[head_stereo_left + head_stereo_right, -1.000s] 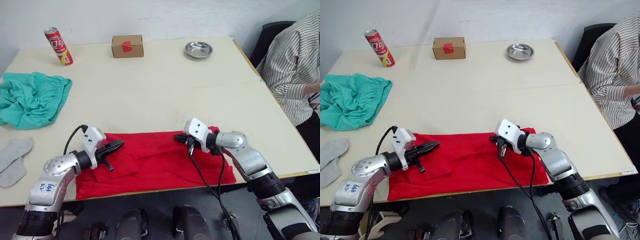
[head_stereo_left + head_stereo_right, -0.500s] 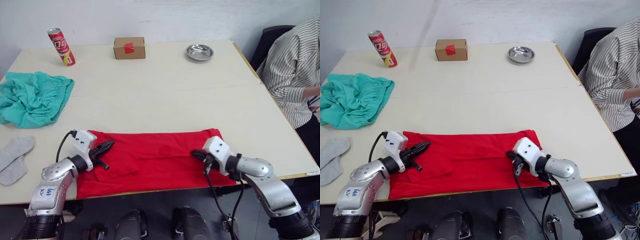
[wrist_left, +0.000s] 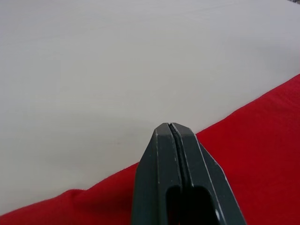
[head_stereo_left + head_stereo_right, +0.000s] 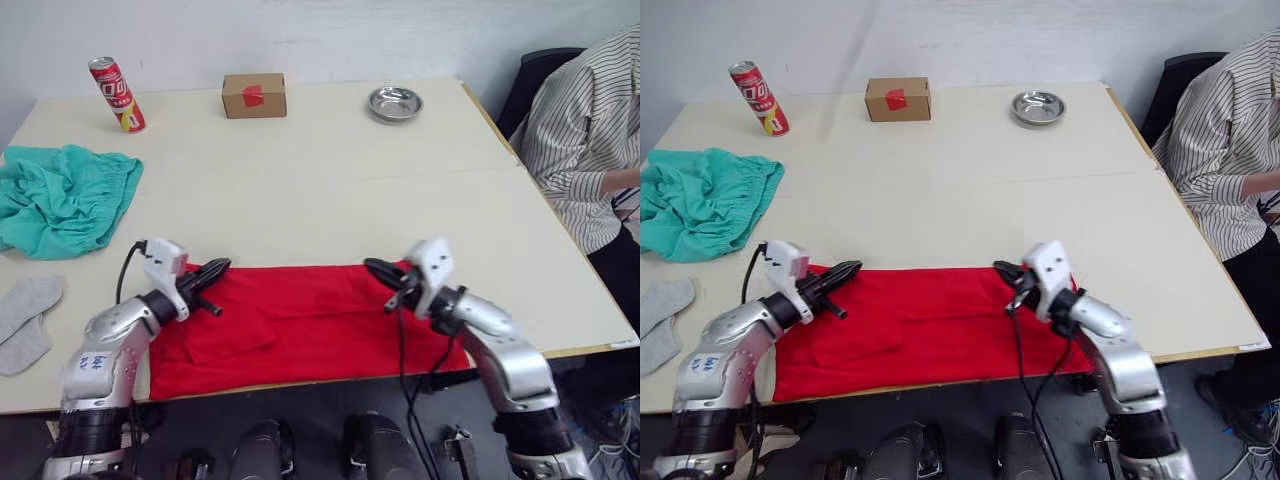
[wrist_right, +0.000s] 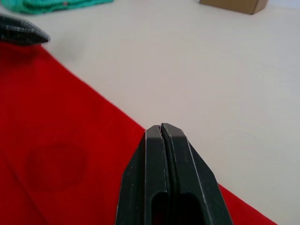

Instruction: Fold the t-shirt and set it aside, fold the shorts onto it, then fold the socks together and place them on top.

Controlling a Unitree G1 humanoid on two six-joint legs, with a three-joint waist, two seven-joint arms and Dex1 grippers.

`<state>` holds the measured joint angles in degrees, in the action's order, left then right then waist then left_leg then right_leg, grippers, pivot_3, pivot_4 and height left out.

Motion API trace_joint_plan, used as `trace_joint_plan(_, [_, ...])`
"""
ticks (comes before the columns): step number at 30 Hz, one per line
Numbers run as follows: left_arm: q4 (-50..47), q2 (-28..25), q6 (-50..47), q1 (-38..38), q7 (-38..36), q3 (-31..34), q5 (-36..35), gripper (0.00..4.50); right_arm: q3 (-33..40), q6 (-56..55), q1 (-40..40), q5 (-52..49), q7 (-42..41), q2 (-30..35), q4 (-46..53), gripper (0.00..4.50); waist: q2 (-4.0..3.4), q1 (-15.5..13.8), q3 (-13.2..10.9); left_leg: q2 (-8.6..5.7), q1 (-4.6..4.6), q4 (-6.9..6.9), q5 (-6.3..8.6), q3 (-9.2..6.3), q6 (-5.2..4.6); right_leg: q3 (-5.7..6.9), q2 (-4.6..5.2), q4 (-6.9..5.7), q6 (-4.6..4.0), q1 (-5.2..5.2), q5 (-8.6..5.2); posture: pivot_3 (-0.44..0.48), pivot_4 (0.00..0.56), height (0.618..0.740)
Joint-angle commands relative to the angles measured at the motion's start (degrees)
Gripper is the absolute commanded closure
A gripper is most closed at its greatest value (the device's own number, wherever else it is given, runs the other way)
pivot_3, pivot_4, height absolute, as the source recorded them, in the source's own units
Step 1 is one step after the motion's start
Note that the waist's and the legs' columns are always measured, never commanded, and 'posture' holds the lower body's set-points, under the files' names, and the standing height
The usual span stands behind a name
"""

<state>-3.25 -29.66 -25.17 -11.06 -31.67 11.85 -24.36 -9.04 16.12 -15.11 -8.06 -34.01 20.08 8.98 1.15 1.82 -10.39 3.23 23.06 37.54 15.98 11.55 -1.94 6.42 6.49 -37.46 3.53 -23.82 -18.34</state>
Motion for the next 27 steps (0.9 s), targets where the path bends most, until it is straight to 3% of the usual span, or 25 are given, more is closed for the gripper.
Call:
trace_joint_plan(1, [1.7,1.59,-2.3,-2.15,3.9,1.46,0.0,4.49,-1.06,-8.25,-1.69,5.66,4.25,-1.12,-6.53,4.47,0.01,-0.09,0.0,0.0,0.02,-0.01,-0.09,0.01,-0.16,0.0,-0.01,0.02,0.0,-0.01,0.0,0.0,0.15,0.74])
trace_joint_plan(9, [8.68,-0.36,-1.42,-3.1,8.15,3.55,5.02,4.49,13.04,-15.69,0.27,-2.41,6.58,-1.28,-18.68,4.47,0.04,-0.12,0.02,-0.02,-0.07,0.04,-0.13,0.01,-0.2,-0.01,-0.03,0.01,0.05,0.11,0.03,0.0,0.15,0.74])
trace_joint_plan(15, [10.16,0.59,0.5,-3.69,4.9,8.56,-0.34,4.49,20.23,-19.7,4.67,-5.89,0.81,5.91,-25.72,4.47,0.13,-0.06,0.07,-0.02,-0.46,-0.19,0.01,0.04,0.05,-0.06,-0.03,0.13,0.04,0.42,0.02,0.0,0.15,0.74])
trace_joint_plan(18, [8.96,-0.28,1.32,-3.43,-0.54,10.42,-4.01,4.49,22.99,-17.91,3.81,-10.11,-2.1,7.18,-26.06,4.47,0.14,-0.05,0.06,-0.02,-0.52,-0.21,-0.02,0.05,0.11,-0.08,-0.03,0.11,0.04,0.44,0.02,0.0,0.15,0.74])
trace_joint_plan(22, [6.96,-5.45,4.23,-1.06,-12.74,11.92,-7.27,4.49,24.33,-12.33,3.63,-16.8,-11.94,11.87,-20.99,4.47,0.02,0.13,-0.01,-0.02,-0.52,-0.34,-0.03,0.08,0.15,-0.12,-0.03,0.1,-0.01,0.36,-0.01,0.0,0.15,0.74])
trace_joint_plan(24, [2.67,-8.45,3.96,1.11,-20.59,13.26,-11.51,4.13,24.99,-7.07,1.6,-20.68,-17.96,16.54,-19.55,4.11,-0.02,0.22,-0.07,-0.01,-0.47,-0.36,-0.04,0.11,0.15,-0.13,-0.03,0.1,-0.05,0.27,-0.03,0.0,0.15,0.74])
trace_joint_plan(27, [-4.04,-12.06,4.78,6.17,-28.48,12.52,-13.26,3.27,21.81,-2.78,-2.68,-20.85,-27.53,23.64,-20.74,3.16,-0.15,0.6,-0.15,0.0,-0.42,-0.34,-0.03,0.11,0.14,-0.15,-0.01,0.13,-0.06,0.22,-0.04,0.0,0.15,0.74])
